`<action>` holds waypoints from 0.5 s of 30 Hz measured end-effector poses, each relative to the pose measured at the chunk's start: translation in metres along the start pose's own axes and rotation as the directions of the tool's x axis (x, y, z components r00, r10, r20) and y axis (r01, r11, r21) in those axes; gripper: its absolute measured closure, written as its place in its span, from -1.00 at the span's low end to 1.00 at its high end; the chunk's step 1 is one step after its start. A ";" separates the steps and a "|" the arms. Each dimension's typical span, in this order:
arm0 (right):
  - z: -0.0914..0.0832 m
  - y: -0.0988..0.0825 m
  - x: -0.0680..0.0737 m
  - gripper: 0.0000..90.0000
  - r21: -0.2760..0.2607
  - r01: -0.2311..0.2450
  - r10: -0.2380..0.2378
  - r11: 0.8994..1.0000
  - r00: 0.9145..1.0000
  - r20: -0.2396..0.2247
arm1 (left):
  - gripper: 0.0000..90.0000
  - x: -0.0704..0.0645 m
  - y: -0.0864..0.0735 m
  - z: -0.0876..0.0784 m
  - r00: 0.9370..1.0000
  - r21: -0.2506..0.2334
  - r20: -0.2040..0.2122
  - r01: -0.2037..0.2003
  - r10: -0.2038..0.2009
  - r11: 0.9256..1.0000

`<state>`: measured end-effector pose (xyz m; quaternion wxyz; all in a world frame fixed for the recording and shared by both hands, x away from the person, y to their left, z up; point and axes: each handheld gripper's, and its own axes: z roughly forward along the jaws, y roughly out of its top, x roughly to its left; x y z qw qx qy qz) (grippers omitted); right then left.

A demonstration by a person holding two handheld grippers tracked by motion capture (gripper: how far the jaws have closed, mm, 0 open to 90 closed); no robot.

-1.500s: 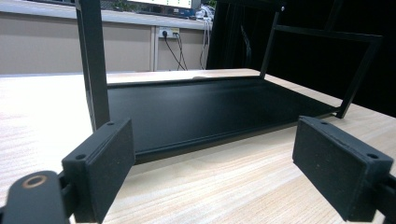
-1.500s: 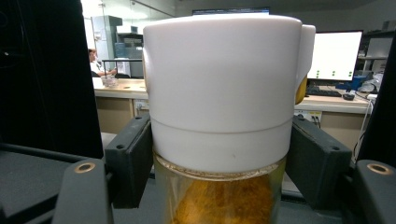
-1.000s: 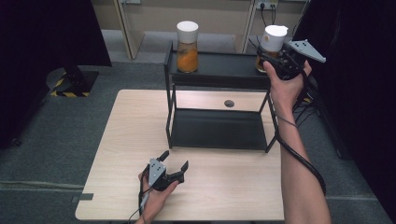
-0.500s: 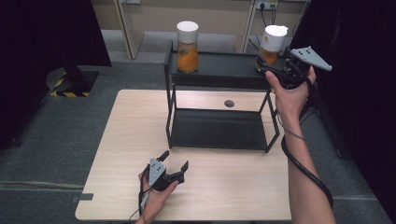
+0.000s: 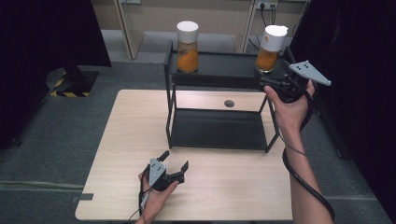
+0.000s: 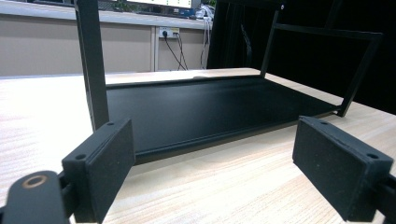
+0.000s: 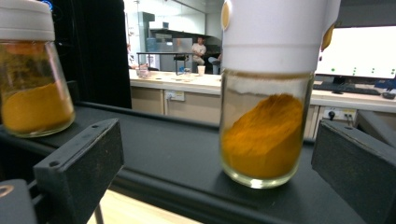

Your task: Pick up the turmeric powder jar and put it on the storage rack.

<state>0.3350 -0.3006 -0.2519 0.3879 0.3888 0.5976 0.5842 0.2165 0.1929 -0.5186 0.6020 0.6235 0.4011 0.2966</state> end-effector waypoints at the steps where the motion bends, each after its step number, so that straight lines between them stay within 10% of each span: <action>1: -0.001 -0.002 0.000 -0.94 0.003 -0.001 0.001 1.000 1.000 -0.005 | -0.72 0.000 0.000 0.000 1.000 0.000 0.000 0.001 -0.001 1.000; 15: -0.016 -0.018 0.009 -0.95 0.025 0.011 -0.010 1.000 0.999 -0.039 | -0.72 0.000 0.000 0.000 1.000 0.000 0.000 0.001 -0.001 1.000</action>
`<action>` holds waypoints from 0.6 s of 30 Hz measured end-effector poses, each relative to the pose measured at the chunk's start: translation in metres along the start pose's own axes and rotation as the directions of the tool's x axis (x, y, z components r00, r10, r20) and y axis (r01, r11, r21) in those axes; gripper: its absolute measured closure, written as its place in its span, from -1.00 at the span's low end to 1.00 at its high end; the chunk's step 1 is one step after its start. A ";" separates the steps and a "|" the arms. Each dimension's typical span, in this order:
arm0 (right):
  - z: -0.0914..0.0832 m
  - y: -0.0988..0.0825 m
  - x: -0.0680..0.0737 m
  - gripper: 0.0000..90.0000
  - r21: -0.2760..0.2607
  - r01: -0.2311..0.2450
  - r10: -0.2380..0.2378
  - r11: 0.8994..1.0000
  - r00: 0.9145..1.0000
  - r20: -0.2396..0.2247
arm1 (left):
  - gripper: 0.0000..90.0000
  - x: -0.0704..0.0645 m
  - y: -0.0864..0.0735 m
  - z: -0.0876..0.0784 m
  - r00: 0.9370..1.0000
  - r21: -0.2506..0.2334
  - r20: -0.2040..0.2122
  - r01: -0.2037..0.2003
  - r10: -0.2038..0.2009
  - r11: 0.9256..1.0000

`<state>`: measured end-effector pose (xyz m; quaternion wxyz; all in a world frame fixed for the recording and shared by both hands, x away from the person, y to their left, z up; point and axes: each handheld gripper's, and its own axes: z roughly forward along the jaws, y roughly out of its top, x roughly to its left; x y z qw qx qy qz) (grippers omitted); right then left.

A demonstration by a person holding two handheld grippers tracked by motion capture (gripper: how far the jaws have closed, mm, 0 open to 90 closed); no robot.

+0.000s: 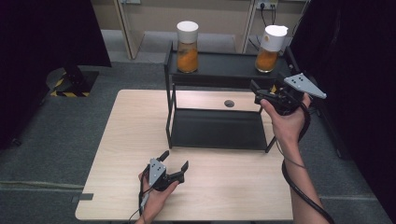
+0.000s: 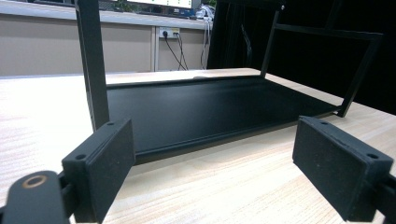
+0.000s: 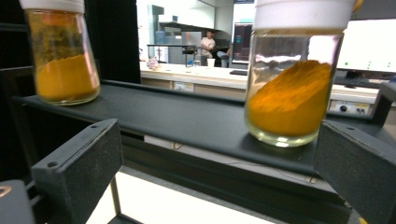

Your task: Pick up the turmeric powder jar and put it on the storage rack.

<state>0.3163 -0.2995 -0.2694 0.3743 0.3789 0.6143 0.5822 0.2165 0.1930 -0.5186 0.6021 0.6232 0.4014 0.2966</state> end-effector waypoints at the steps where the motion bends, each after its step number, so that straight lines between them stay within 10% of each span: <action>1: -0.002 -0.002 0.000 -0.95 0.002 -0.008 0.008 1.000 1.000 -0.006 | -0.72 0.000 0.000 0.000 1.000 0.000 0.000 0.000 0.000 1.000; 18: -0.014 -0.033 0.002 -0.96 0.044 -0.015 0.017 0.999 0.999 -0.039 | -0.72 -0.001 0.000 0.000 1.000 0.000 -0.002 -0.002 0.002 1.000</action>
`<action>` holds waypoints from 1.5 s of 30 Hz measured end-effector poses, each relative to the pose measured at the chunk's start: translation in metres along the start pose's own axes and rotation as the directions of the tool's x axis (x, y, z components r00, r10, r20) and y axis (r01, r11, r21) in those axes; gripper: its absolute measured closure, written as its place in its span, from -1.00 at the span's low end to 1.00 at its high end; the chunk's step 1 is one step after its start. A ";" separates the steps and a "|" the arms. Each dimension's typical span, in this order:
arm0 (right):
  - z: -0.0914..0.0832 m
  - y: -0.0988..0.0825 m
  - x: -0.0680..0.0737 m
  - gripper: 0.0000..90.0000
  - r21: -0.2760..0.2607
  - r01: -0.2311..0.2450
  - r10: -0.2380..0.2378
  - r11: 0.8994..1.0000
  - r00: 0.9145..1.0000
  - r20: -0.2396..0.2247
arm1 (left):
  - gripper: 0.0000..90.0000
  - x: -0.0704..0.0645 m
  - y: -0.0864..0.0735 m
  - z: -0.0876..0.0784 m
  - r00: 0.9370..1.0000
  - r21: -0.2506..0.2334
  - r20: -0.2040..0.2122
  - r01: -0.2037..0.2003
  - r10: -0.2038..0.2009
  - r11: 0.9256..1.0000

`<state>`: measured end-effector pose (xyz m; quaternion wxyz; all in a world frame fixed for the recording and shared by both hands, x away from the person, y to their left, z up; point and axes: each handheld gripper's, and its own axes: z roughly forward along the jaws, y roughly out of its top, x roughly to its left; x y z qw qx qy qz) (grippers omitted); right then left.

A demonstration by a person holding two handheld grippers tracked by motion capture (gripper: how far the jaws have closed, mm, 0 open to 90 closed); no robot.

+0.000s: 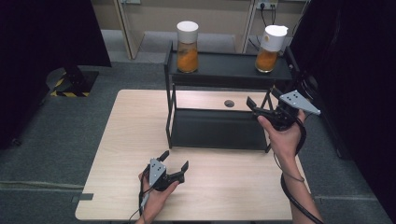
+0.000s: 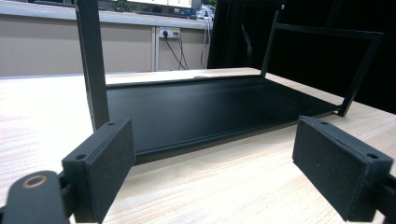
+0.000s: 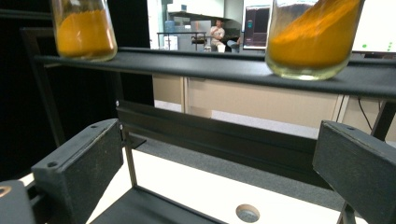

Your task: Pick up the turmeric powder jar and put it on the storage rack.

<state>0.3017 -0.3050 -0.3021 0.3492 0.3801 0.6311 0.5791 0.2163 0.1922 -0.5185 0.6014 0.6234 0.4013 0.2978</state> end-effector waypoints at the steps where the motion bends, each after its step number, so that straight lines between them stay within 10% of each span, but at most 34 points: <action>1: -0.001 -0.002 0.000 -0.96 0.004 0.001 -0.001 1.000 1.000 -0.003 | -0.72 0.000 0.000 0.000 1.000 -0.001 0.000 -0.001 0.001 1.000; 45: -0.031 -0.074 0.005 -0.96 0.086 -0.021 0.026 0.996 0.998 -0.058 | -0.72 0.000 0.000 0.000 1.000 -0.002 -0.001 -0.003 0.003 1.000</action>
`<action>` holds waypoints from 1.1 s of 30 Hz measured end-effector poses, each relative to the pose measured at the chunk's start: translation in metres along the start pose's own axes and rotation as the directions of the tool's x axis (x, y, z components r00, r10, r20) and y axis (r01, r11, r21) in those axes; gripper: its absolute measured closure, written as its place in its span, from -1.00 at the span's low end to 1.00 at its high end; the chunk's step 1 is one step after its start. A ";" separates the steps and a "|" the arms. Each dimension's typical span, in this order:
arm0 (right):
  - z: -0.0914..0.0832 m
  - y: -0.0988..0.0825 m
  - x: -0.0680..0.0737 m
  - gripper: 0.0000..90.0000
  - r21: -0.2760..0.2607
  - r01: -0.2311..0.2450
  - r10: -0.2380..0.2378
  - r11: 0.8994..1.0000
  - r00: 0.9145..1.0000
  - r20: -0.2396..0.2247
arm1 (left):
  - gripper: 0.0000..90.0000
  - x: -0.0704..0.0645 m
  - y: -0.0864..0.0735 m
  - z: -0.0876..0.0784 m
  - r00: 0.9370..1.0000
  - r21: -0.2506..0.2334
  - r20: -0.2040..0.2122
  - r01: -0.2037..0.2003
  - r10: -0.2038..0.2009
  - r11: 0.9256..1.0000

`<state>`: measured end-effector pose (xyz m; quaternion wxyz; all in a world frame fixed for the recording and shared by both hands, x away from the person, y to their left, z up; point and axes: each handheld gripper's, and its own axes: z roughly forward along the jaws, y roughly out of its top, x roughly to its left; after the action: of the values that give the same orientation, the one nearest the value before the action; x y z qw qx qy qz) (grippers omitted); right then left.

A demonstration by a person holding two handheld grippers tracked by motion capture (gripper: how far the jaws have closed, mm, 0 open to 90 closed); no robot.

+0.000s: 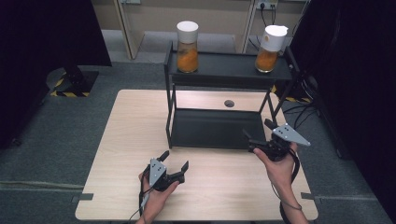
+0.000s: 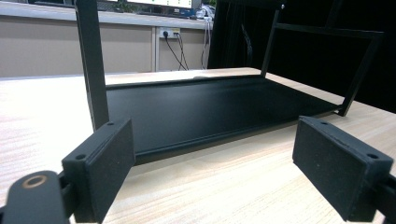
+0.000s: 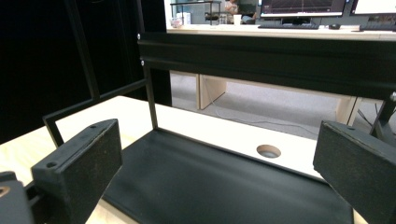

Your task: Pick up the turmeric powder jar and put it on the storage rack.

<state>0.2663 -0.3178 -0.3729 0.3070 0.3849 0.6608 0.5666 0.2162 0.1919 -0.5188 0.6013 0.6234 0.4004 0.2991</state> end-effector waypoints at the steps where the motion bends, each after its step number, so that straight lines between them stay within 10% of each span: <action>1: 0.000 -0.002 0.000 -0.96 0.002 -0.003 0.003 1.000 1.000 -0.001 | -0.72 0.000 0.000 0.000 1.000 0.000 0.000 0.000 0.000 1.000; 33: -0.008 -0.056 -0.001 -0.95 0.110 -0.060 0.062 0.992 0.998 -0.016 | -0.72 -0.001 0.000 0.000 1.000 -0.001 -0.003 -0.005 0.005 1.000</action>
<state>0.2512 -0.3266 -0.4269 0.2617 0.4155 0.6817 0.5424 0.2155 0.1912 -0.5188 0.6001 0.6237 0.3999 0.3017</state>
